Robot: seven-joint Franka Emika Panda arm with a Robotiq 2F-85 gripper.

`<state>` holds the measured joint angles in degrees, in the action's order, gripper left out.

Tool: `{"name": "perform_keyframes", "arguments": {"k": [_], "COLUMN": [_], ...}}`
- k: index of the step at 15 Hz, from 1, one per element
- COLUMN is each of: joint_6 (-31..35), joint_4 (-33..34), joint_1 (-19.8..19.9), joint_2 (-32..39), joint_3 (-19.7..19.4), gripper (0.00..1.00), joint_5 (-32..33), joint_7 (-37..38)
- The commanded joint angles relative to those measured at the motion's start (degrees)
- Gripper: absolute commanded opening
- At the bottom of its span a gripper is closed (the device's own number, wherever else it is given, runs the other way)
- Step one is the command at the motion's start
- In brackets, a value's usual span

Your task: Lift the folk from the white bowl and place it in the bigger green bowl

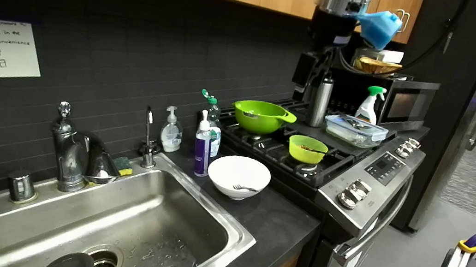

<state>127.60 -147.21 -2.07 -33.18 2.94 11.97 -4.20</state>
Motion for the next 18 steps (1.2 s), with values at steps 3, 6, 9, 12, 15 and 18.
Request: {"name": "perform_keyframes", "arguments": {"k": [3,6,9,12,15,18], "joint_6": [-1.3,-1.9,-2.2,-2.0,-1.9,-1.7], "joint_4": [5.7,8.2,10.5,12.9,15.1,16.2], "joint_1": [0.2,0.2,0.2,0.0,-0.3,-0.7], "joint_2": [7.0,10.4,13.8,17.3,20.5,23.2], "joint_3": [5.4,7.6,8.7,9.2,8.8,8.5], "gripper": [1.0,1.0,1.0,1.0,1.0,1.0], "joint_5": [-0.3,-0.2,0.0,0.3,-0.1,-0.4], "joint_7": [10.6,16.1,20.1,22.9,24.0,24.8]}}
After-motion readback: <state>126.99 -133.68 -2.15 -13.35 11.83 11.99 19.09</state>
